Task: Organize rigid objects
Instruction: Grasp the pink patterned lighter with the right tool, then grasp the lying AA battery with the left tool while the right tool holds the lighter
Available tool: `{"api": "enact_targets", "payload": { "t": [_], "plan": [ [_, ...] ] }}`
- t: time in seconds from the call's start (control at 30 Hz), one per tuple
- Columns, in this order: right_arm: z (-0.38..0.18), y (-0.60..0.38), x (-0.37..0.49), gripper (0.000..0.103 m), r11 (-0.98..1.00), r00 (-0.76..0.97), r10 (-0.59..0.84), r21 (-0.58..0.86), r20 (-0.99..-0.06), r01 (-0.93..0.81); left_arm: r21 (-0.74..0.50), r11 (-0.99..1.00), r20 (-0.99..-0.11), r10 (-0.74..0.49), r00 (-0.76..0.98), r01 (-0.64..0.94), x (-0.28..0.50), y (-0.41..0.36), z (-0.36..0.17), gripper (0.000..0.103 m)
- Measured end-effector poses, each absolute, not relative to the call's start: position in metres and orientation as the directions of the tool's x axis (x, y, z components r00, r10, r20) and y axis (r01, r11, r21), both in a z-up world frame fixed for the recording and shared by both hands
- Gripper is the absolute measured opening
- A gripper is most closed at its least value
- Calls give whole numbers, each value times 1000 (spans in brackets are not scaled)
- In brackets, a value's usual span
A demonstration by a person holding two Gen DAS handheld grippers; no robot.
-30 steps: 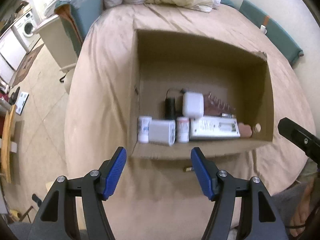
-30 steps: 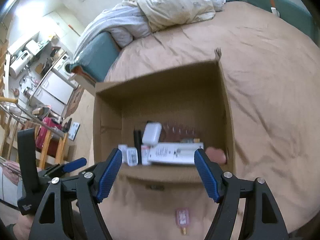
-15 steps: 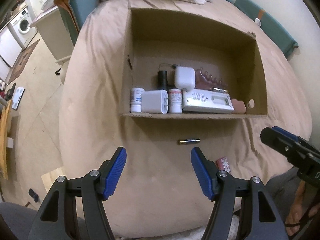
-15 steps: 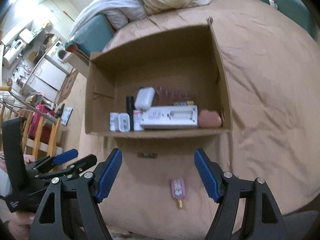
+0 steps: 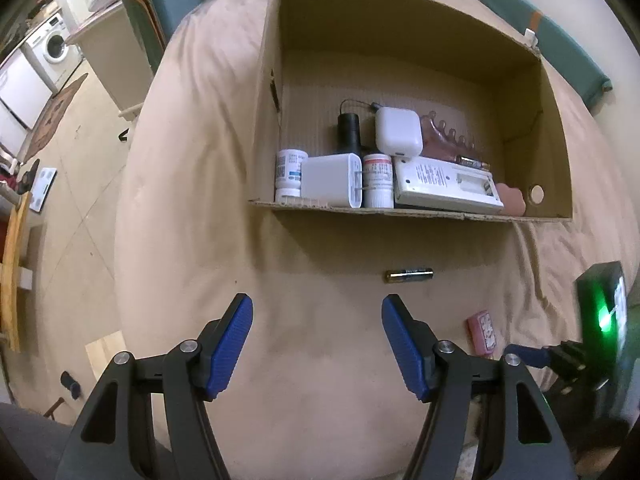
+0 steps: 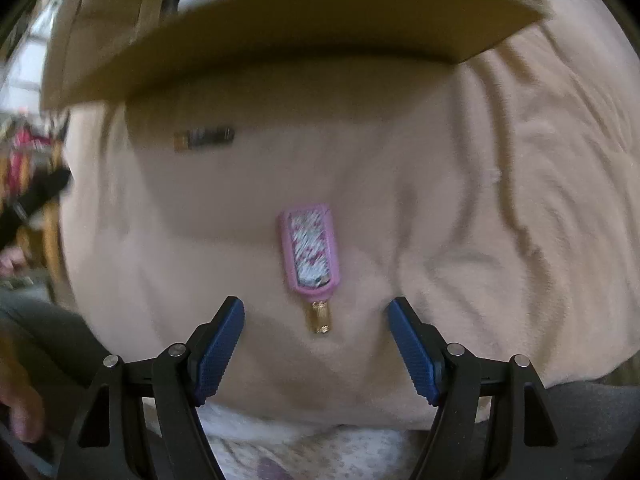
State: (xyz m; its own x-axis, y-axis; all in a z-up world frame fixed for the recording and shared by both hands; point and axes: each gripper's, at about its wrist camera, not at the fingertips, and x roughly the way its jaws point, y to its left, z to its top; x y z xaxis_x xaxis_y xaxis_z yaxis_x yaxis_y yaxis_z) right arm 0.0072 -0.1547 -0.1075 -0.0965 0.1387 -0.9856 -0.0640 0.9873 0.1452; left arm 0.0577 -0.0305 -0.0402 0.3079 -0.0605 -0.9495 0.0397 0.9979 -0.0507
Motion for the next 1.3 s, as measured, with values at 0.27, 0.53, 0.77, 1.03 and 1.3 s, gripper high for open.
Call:
{"api": "enact_targets", "payload": {
  "t": [0.27,0.53,0.77,1.03,1.3],
  "plan": [
    [-107,-137,-3,31,984,-41,45,51,-998,-170,-78,996,-953,-89,289,51,59,-36,-40,64],
    [-76,-170,6,11,962,37,271,270,-962,-31,-70,997,-956,-75,283,28,61,-30,-43,64],
    [-51,-199,2,11,886,124,450,460,-884,62,-100,994,-960,-86,267,-37,63,-14,-46,64],
    [-30,-206,10,11,894,192,432,447,-881,38,-107,994,-967,-101,233,-14,65,-30,-57,64],
    [-24,-210,19,11,891,238,430,452,-871,47,-47,998,-984,-54,170,44,82,-86,-83,64]
  ]
}}
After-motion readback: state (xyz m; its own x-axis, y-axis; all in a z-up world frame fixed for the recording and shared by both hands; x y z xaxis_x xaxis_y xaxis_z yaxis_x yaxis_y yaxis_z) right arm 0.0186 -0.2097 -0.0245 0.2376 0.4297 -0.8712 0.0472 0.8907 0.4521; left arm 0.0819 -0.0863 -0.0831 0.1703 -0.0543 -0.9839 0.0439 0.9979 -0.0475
